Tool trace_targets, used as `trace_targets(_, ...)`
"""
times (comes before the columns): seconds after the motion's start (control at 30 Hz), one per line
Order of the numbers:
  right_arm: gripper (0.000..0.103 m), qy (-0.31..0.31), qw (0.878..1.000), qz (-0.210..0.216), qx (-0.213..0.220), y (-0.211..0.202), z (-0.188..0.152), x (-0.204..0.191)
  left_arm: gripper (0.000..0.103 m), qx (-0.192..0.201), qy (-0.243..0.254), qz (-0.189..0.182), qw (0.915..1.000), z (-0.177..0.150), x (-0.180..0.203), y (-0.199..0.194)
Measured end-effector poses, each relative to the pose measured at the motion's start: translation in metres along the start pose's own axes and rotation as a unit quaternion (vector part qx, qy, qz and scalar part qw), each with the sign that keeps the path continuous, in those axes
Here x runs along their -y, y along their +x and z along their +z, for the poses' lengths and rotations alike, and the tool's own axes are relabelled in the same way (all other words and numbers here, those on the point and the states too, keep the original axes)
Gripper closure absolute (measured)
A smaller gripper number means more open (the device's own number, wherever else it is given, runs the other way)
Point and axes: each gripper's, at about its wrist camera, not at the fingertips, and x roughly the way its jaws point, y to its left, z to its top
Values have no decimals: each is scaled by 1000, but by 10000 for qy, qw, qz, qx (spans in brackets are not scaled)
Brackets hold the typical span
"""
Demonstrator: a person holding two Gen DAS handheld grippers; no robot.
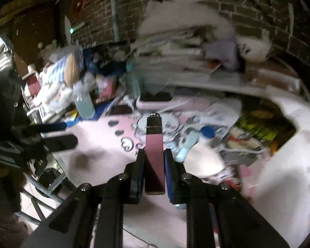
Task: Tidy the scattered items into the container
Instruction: 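Lift and carry the dark red tube into the white box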
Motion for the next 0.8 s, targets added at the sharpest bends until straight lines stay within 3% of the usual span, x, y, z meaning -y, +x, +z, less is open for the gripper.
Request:
trace_targets(0.23,88,292,9991,-268,126,-67,21,55,0,-32,156,-283,9995,5,23,9)
trace_targets(0.37,88,247,9956,-907,-25,-94,19,90,0,-109,258,-444,9986,5,37,17)
trace_targets(0.43,88,314,9937,-1059,-193,-104,16,108,0,-143,252,-478,9984,6,42,21)
trace_targets(0.6,88,583,9912,-867,-810,-111,4,140,0,-199,267,-470,9983,8,52,27)
trace_targets(0.8,88,505,9827,-871,-1554,-90,-9,158,0,-293,438,-475,9975,7,64,32)
